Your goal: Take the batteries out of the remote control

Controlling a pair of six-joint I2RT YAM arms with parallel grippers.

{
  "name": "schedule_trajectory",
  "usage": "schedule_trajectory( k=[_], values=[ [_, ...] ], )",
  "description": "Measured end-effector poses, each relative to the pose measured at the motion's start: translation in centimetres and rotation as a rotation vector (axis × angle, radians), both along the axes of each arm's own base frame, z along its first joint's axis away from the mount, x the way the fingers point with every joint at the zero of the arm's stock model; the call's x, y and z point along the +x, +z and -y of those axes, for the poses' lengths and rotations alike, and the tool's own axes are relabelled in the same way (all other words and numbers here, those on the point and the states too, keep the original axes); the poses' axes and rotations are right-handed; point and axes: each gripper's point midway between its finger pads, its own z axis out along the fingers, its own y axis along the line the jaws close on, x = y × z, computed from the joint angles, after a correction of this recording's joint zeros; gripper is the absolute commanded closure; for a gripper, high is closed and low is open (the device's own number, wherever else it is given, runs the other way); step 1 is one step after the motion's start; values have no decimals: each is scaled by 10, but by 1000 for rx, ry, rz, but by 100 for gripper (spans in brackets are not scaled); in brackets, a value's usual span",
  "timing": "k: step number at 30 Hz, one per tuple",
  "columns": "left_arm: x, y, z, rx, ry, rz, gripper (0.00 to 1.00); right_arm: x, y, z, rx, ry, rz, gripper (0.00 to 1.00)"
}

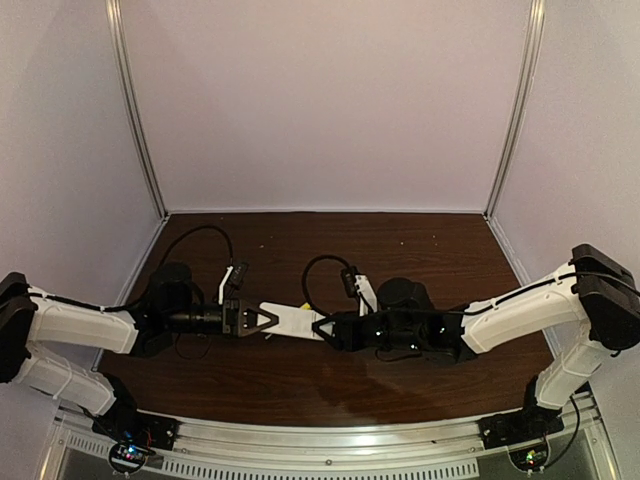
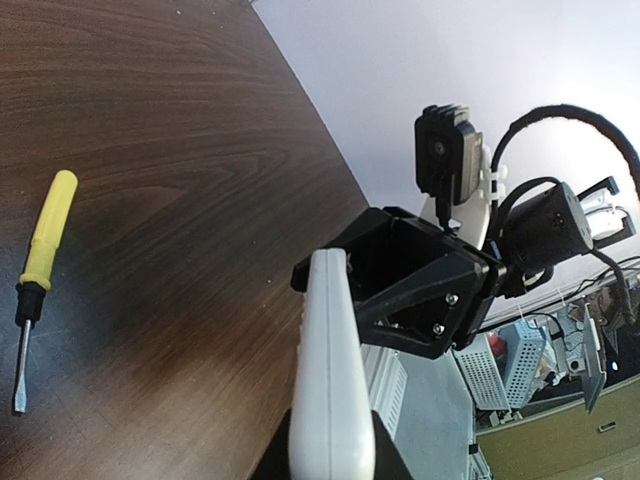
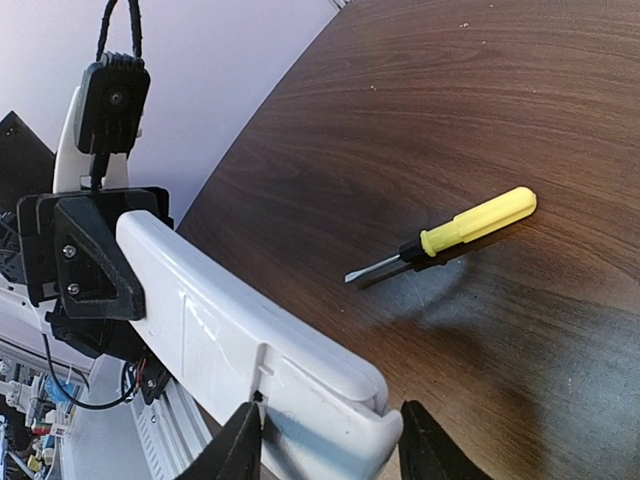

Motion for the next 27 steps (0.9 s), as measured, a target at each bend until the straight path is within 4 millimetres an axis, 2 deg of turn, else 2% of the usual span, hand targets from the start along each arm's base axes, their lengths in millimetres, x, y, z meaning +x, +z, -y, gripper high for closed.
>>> schedule_trajectory(
  k=[8,27],
  values=[
    [2,-4,-2,18,14,-4,100,2,-7,5,-32,-23,-4,54],
    [4,-2,-3,20,27,14,100,2,-9,6,-48,-19,2,65]
  ],
)
